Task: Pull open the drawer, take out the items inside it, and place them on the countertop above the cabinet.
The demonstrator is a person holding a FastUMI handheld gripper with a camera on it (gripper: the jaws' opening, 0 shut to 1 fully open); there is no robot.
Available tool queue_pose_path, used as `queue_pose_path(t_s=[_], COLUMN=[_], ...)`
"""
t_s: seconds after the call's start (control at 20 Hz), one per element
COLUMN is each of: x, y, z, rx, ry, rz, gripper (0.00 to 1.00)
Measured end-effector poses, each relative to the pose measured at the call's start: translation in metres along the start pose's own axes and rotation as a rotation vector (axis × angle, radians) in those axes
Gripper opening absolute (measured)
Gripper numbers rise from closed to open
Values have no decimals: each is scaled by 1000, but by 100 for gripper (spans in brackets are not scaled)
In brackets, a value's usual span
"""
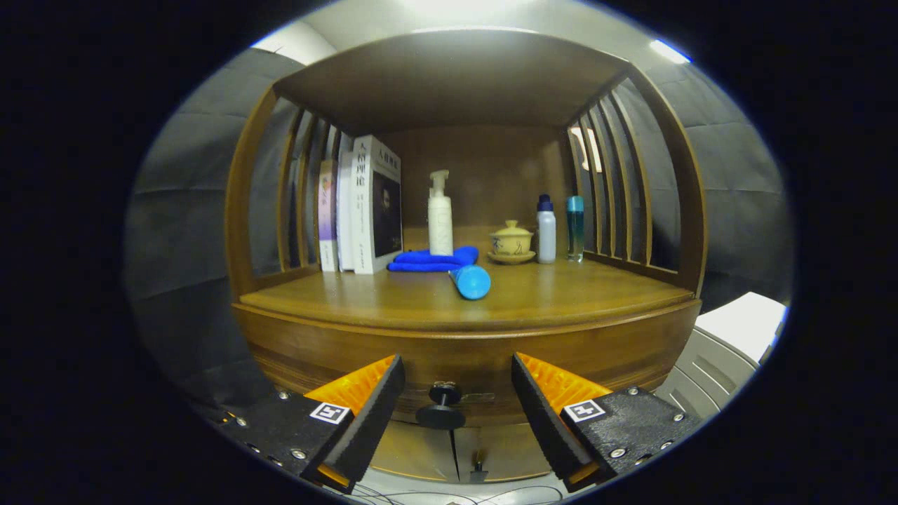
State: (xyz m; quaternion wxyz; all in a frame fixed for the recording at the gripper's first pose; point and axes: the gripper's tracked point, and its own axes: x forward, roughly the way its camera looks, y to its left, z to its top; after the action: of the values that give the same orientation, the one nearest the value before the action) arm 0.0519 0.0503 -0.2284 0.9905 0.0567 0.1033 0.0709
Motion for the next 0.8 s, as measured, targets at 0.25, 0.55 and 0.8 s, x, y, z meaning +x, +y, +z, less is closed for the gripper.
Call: queue_pose_path(t_s=[0.25, 0.55, 0.8], x=[-33, -58, -71], y=[-53, -71, -52], z=[94, 191, 206], rx=[-55, -150, -93], ry=[-74, -98, -93], rz=[-94, -144, -117], gripper=[95, 95, 95])
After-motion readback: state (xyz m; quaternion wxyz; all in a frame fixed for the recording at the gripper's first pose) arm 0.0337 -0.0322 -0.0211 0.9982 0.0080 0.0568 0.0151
